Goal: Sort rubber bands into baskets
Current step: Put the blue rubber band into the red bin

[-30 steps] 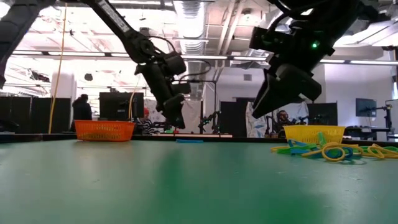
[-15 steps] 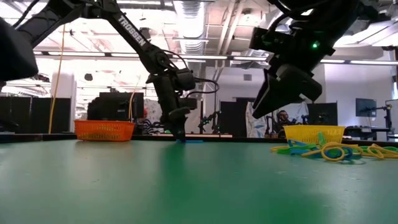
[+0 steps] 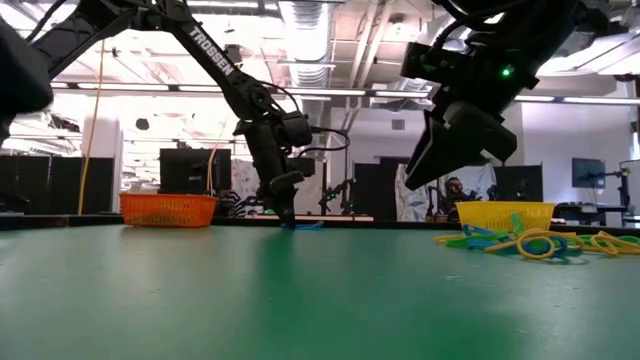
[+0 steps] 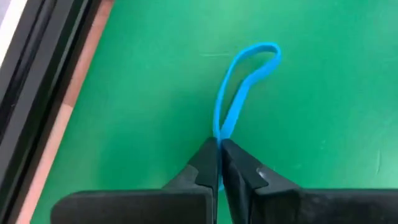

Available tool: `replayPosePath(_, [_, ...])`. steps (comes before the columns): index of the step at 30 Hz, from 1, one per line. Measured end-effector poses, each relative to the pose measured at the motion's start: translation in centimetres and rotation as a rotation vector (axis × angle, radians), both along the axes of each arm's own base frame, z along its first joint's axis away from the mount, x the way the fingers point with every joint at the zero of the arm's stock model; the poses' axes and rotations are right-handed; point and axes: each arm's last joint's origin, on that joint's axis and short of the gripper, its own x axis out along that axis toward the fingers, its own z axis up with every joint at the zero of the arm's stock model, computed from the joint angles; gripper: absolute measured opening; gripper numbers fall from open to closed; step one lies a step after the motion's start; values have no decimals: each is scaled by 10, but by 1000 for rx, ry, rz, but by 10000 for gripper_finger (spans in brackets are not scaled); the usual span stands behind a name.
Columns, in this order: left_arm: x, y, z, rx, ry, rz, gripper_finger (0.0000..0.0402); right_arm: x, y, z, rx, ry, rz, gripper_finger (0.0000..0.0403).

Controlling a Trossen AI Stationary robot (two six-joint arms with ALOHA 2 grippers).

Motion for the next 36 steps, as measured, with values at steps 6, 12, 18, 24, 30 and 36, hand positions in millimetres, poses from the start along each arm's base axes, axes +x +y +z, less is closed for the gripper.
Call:
replayPosePath(6, [4,-22,22,-24,-11,-42,0,0,-2,1,-56,-21,-37,223])
replayPosePath(12, [14,-64,64,9,-53,-141,0,1,-6,4,-129,-62,-93,223])
replayPosePath(18, [28,-122,100,48,-127,-289,0,5,-2,9,-221,-125,-102,223])
replayPosePath(24, [38,-174,114,107,-137,-392,0,10,7,15,-239,-198,-66,224])
replayPosePath(30, [46,-212,114,163,-120,-455,0,13,7,18,-224,-233,-63,224])
replayPosePath(36, [50,-233,115,239,-117,-464,0,19,8,19,-86,-260,12,223])
